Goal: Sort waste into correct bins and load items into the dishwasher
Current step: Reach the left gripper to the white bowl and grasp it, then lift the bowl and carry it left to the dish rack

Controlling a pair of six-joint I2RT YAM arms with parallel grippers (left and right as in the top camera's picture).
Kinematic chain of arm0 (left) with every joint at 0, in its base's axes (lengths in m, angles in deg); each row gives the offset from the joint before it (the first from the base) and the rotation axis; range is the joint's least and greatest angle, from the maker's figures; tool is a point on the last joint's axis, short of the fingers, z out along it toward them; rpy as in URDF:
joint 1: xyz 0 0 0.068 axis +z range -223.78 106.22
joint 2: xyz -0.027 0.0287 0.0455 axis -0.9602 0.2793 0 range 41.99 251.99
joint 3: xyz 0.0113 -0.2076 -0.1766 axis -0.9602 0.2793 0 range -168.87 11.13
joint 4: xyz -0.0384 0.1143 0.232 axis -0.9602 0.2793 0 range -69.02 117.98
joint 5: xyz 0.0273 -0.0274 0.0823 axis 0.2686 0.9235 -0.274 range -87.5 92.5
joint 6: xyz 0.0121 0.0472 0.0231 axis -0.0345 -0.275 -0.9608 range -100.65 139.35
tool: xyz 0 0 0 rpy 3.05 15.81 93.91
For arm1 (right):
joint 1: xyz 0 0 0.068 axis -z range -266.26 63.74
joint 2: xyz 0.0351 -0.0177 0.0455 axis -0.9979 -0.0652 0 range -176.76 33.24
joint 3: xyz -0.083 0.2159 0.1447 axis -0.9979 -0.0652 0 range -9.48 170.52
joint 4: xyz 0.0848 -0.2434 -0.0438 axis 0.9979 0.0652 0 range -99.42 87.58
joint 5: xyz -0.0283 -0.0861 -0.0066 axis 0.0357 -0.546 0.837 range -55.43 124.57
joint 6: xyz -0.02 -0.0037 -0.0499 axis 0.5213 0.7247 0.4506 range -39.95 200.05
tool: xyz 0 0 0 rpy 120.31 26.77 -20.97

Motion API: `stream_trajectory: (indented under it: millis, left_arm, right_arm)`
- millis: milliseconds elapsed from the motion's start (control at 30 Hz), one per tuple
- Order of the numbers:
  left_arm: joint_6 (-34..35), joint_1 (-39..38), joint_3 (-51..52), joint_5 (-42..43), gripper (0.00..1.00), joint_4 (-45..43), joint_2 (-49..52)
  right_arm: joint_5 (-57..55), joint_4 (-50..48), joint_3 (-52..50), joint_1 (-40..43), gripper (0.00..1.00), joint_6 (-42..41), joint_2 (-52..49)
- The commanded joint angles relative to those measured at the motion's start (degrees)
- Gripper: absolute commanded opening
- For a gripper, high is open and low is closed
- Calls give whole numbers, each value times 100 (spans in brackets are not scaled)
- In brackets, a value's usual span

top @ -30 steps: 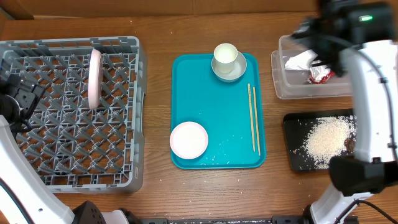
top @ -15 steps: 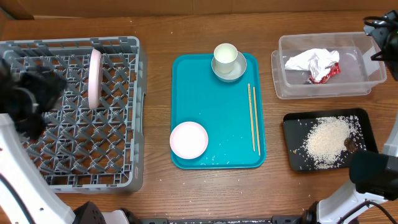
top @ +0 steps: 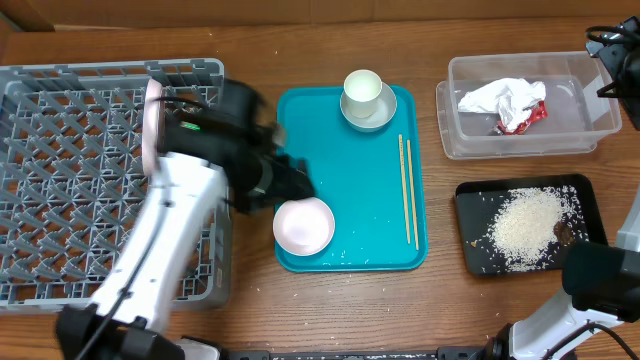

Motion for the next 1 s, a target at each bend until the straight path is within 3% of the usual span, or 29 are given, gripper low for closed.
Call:
stream_trajectory:
  millis: [0, 200, 333, 500, 600, 733, 967]
  left_arm:
    - [1250, -929, 380, -1578, 90, -361, 216]
    - [1497, -1888, 378, -2273, 88, -1023, 815]
    - [1856, -2155, 378, -2863, 77, -1158, 1292]
    - [1982, -2277, 378, -2634, 72, -1425, 1939]
    - [1982, -2282, 378, -2380, 57, -1565, 2214]
    - [1980, -2280, 378, -2033, 50, -1530, 2398]
    - [1980, -2203, 118, -2124, 10, -1220, 2406]
  right_arm:
    - [-52, -17, 83, -4, 100, -17, 87]
    - [-52, -17, 83, -4, 100, -17, 87]
    - [-52, -17, 83, -4, 100, -17, 87]
    - [-52, -17, 83, -4, 100, -17, 87]
    - [-52, -17, 83, -4, 100, -17, 87]
    - [-52, -17, 83, -4, 100, -17, 87]
    - [-52, -17, 83, -4, 100, -17, 87]
